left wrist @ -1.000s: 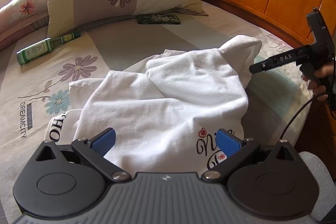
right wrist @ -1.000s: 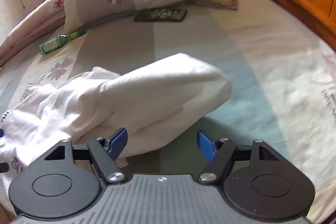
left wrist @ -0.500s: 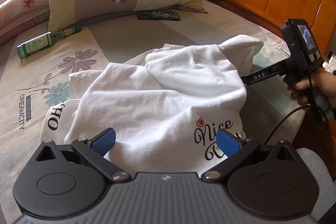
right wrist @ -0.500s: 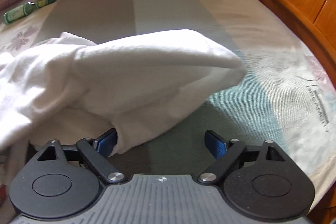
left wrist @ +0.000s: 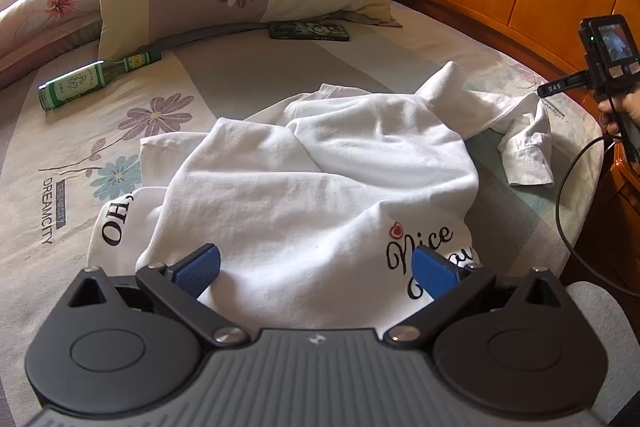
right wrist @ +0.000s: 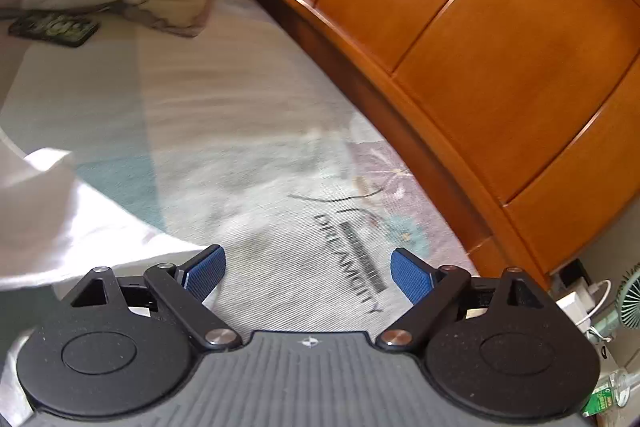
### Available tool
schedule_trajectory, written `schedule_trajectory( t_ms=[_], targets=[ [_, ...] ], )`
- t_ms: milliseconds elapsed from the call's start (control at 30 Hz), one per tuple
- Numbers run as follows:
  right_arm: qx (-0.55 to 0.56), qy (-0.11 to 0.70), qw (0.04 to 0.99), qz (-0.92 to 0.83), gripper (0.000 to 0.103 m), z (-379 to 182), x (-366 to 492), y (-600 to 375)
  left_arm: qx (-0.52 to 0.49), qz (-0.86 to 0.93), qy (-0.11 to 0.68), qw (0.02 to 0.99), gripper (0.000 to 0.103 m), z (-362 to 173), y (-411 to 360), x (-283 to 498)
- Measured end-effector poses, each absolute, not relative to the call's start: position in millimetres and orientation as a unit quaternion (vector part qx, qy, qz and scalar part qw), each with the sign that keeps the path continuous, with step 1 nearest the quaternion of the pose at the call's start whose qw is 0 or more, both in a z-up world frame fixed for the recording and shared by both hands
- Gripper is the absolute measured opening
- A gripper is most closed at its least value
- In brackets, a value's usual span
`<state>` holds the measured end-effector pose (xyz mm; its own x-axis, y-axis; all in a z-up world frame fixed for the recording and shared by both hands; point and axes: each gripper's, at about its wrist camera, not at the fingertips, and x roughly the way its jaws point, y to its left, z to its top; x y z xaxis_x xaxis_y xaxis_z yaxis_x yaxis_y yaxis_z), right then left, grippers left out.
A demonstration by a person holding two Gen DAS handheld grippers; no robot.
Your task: Fold clothes
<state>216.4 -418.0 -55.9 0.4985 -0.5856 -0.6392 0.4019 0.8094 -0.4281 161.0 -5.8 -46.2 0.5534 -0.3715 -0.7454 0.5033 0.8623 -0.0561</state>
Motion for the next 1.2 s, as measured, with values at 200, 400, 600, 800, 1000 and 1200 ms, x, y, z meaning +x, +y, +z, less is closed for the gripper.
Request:
schedule_trajectory(
  t_ms=[200, 400, 600, 800, 1000, 1200],
  targets=[
    [-0.050, 0.369, 0.894, -0.250, 0.094, -24.5, 200.6, -438.9, 0.082, -0.250, 0.403, 0.877, 0.101, -46.3, -6.7, 160.0],
    [0.057, 0.442, 0.888, -0.110, 0.096, -58.8, 189.1, -421.0, 0.092, -0.265, 0.399, 0.873, 0.101, -44.2, -15.9, 154.9],
    [0.083, 0.486, 0.868, -0.065, 0.096, -105.0, 178.0, -402.9, 0.101, -0.273, 0.405, 0.867, 0.101, -48.3, -24.1, 152.4],
    [0.057, 0.458, 0.886, -0.045, 0.103, -115.5, 162.1, -396.0, 0.101, -0.271, 0.412, 0.864, 0.101, -54.8, -27.9, 154.3],
    [0.104, 0.437, 0.893, -0.018, 0.103, -109.1, 160.8, -411.4, 0.103, -0.271, 0.414, 0.863, 0.101, -56.1, -30.6, 154.6],
    [0.173, 0.427, 0.888, 0.019, 0.103, -107.3, 193.3, -434.5, 0.105, -0.269, 0.416, 0.862, 0.101, -55.7, -32.8, 155.1]
  ],
)
